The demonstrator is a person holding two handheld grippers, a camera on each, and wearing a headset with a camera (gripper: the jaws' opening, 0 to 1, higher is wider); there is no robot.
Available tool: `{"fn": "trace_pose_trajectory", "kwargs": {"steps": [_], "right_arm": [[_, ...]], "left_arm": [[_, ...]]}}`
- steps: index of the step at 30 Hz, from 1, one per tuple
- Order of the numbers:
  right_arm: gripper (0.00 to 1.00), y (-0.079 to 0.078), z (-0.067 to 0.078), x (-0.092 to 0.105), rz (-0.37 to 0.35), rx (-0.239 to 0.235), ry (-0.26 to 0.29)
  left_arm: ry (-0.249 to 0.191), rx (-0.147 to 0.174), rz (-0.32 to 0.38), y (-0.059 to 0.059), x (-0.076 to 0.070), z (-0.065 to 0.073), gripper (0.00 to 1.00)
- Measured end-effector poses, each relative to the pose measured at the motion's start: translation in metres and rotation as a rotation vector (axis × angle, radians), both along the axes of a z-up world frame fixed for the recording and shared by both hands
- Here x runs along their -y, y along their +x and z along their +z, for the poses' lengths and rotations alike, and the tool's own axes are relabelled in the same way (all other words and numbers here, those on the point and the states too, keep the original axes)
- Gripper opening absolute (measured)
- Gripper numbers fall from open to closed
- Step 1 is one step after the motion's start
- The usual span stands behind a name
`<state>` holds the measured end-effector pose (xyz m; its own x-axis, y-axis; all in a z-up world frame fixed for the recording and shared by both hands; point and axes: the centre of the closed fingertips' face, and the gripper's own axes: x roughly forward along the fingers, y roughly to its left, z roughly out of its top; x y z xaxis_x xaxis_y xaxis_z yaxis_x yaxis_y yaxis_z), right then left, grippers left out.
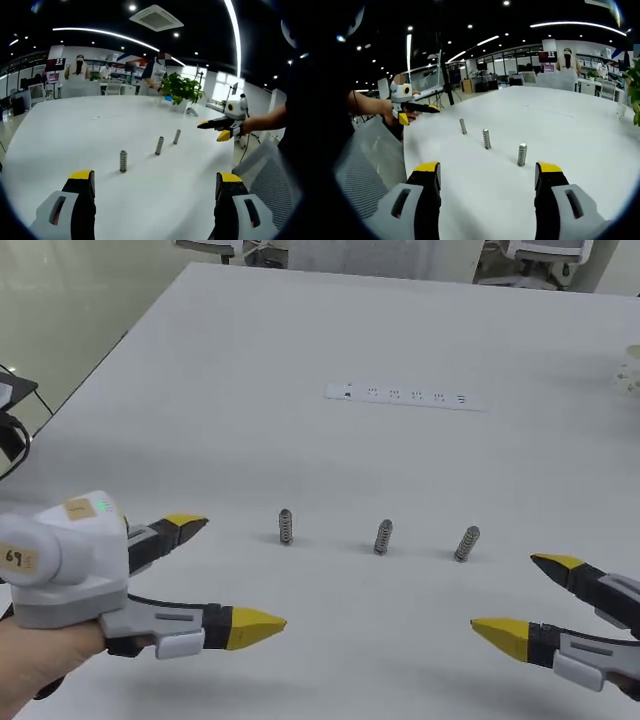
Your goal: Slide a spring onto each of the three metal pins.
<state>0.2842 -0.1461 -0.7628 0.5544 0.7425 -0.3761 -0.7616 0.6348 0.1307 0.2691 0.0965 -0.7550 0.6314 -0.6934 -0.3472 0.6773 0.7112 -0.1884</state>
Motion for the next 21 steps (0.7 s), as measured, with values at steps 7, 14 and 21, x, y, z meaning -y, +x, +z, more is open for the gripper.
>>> {"fn": "trace_pose_trajectory", "kwargs": {"steps": [7,14,21], "right_arm": [[0.80,-0.006,-0.009,0.011,-0.023,-0.016,-0.025],[0.83,0.003,-0.001,0.011,-0.037,0.003,-0.022],[0.83,0.010,0.000,0.006,-0.036,0.008,-0.020]], "left_arm": [[0.009,-0.016,-0.016,-0.007,0.004,-0.008,0.98],[-0.007,0.003,0.015,0.003,-0.003,0.000,0.98],[0.002,0.010,0.005,0.003,-0.001,0.002,0.98]]}}
